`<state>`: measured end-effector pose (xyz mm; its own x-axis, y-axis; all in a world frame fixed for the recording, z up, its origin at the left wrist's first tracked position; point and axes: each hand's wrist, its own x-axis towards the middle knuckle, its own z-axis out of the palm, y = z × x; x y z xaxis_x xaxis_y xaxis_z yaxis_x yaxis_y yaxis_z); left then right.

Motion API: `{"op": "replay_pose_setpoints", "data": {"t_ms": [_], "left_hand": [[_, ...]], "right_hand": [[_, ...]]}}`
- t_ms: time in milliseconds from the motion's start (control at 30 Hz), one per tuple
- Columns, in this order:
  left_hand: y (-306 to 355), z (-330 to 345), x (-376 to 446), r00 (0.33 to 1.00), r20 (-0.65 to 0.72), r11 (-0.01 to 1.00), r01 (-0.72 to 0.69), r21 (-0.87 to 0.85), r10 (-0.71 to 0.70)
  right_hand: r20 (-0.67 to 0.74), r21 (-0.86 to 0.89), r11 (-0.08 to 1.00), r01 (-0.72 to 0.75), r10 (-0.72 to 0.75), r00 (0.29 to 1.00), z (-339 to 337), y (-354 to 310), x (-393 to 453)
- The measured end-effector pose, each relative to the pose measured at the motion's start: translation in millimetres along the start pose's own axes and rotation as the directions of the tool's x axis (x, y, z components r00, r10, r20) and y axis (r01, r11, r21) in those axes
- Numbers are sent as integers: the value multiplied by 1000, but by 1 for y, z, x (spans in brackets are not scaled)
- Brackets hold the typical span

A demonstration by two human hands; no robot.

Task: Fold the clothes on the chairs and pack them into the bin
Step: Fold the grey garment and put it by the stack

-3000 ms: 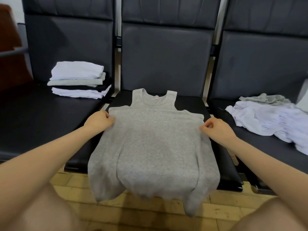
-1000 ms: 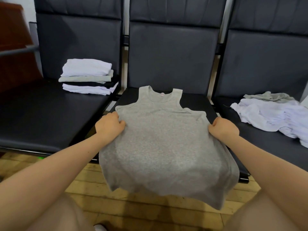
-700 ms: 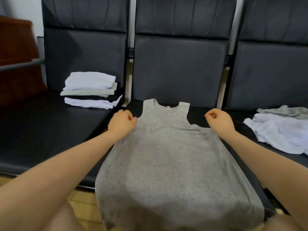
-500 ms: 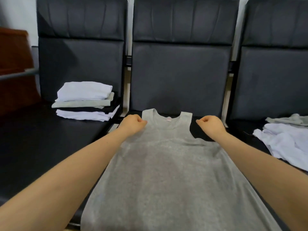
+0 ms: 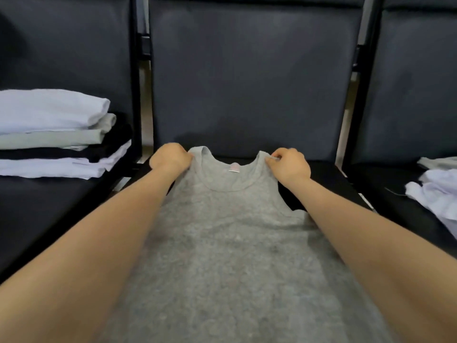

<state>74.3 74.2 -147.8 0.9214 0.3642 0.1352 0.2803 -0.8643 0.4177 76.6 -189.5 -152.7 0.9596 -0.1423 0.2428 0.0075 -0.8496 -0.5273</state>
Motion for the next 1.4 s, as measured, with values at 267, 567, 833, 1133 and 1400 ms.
{"op": "replay_pose_setpoints", "data": {"t_ms": [267, 567, 833, 1133, 1400], "left_hand": [[29, -61, -44, 988, -151, 719, -75, -691, -43], [22, -155, -168, 998, 10, 279, 27, -960, -63], [-43, -109, -272, 825, 466, 840, -20, -542, 320], [-39, -96, -244, 929, 242, 836, -110, -537, 278], [-30, -61, -201, 954, 195, 972, -234, 6, 228]], "right_hand": [[-24, 716, 695, -75, 132, 991, -64, -40, -34], [-44, 821, 556, 128, -162, 986, -157, -62, -168], [617, 242, 845, 477, -514, 597, -129, -4, -256], [282, 239, 949, 207, -272, 920, -114, -4, -226], [278, -141, 970, 196, -151, 949, -87, -9, -184]]}}
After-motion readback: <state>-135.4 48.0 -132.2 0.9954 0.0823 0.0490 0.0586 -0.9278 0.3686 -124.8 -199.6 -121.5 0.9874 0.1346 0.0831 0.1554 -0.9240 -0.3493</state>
